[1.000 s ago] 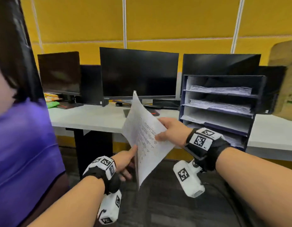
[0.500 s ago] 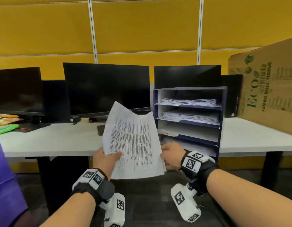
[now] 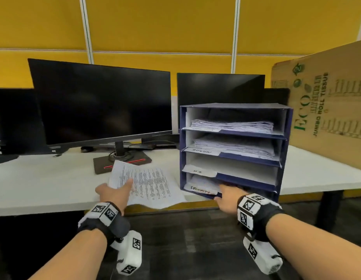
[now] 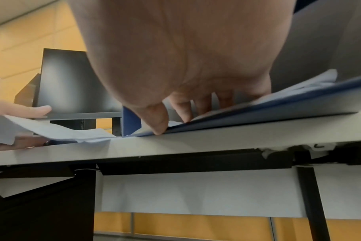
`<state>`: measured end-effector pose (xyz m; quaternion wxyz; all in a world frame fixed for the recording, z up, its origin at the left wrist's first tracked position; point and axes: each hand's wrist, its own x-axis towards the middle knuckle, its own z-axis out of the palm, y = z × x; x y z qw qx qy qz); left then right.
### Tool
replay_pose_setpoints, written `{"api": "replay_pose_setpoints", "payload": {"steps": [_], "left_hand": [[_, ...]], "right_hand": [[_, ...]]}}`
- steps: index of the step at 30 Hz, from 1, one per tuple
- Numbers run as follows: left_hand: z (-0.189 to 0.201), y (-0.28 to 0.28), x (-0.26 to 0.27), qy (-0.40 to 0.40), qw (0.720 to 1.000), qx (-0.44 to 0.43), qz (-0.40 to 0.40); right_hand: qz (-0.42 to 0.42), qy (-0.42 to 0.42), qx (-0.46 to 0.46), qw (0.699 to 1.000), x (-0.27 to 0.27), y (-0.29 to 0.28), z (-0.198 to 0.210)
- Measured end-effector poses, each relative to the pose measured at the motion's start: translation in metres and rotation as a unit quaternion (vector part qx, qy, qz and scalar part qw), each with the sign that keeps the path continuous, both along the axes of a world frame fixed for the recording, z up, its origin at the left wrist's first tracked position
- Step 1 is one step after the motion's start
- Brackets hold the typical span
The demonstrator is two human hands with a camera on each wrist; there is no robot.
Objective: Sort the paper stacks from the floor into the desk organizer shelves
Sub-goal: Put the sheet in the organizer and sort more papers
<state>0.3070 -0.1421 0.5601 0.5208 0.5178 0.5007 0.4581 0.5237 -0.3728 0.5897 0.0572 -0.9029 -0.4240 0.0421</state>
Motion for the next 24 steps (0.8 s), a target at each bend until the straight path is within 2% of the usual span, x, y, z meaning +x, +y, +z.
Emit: {"api": "replay_pose_setpoints", "payload": {"steps": [3, 5, 6, 7, 9, 10, 11, 12, 14, 17, 20, 24], "left_hand": [[0.014, 0.006, 0.001, 0.073, 0.993, 0.076, -0.047], [0.026, 0.003, -0.001, 0.198, 0.965, 0.135, -0.110], [0.030, 0.001, -0.002, 0.285, 0.935, 0.161, -0.138], [0.035, -0.005, -0.004, 0.383, 0.892, 0.177, -0.163], [0.044, -0.013, -0.003, 0.548, 0.784, 0.202, -0.209], [0.047, -0.017, -0.003, 0.591, 0.739, 0.202, -0.252], [0.048, -0.020, -0.002, 0.605, 0.713, 0.189, -0.299], [0.048, -0.019, 0.000, 0.603, 0.705, 0.162, -0.337], [0.045, -0.018, 0.004, 0.589, 0.716, 0.139, -0.347], [0.039, -0.015, 0.010, 0.601, 0.720, 0.172, -0.302], [0.033, -0.018, 0.026, 0.595, 0.717, 0.203, -0.301], [0.035, -0.046, 0.060, 0.550, 0.741, 0.273, -0.270]], "right_hand": [[0.024, 0.020, -0.007, 0.999, 0.008, 0.000, 0.003], [0.029, 0.031, -0.004, 0.999, 0.013, -0.002, 0.006], [0.032, 0.032, -0.007, 0.999, 0.015, -0.003, 0.006], [0.036, 0.028, -0.007, 0.999, 0.016, -0.005, 0.007], [0.038, 0.019, 0.000, 0.999, 0.018, -0.008, 0.005], [0.032, 0.017, 0.001, 0.999, 0.019, -0.008, 0.003], [0.022, 0.016, -0.001, 1.000, 0.020, -0.009, 0.002], [0.007, 0.017, -0.007, 1.000, 0.021, -0.009, 0.002], [-0.019, 0.030, -0.021, 0.999, 0.024, -0.010, 0.003], [-0.036, 0.031, -0.033, 0.998, 0.029, -0.014, 0.001], [-0.046, 0.035, -0.059, 0.997, 0.037, -0.013, -0.002], [-0.039, 0.010, -0.093, 0.995, 0.043, -0.004, -0.001]]}}
